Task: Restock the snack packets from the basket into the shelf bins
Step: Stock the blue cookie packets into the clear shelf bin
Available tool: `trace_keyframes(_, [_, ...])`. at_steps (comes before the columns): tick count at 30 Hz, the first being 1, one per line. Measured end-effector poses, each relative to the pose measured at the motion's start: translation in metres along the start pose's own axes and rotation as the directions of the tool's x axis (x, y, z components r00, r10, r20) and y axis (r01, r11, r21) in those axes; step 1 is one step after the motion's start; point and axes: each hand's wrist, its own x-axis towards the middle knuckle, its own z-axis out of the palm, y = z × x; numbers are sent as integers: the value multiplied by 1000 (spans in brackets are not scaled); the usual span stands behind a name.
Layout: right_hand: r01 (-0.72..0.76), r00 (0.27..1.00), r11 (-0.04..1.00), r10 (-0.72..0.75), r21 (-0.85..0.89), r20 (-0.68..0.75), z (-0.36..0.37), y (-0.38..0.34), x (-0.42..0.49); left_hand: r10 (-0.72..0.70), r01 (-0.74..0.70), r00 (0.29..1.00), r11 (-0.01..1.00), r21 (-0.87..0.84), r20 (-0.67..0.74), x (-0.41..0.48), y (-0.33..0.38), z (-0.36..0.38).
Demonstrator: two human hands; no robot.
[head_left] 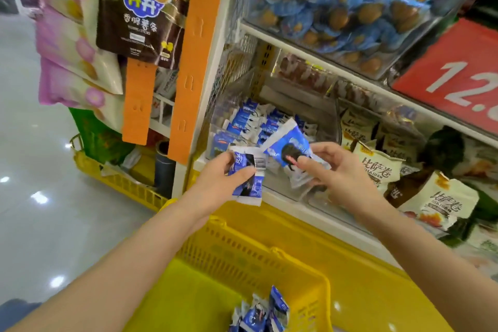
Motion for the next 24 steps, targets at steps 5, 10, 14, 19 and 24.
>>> trace_keyframes(5, [-54,997,976,39,-210,-73,-8,-14,68,-25,11,993,993,-121,-113,11,5,-12])
trace_keyframes(10, [-115,945,860,249,-498,212,8,-9,106,-44,14,985,983,-182,-165,19,9,-20])
trace_keyframes(14, [-25,863,818,308,-574,401,24,-5,114,-45,10,981,983,-182,-190,22,10,-26])
trace_keyframes(19, [-130,796,839,406,-529,449,38,-1,113,-64,29,977,985,-169,-202,23,8,-27])
trace_keyframes(24, [-51,813,837,351,-544,464,44,2,102,-106,65,976,975,-215,-188,22,10,-21])
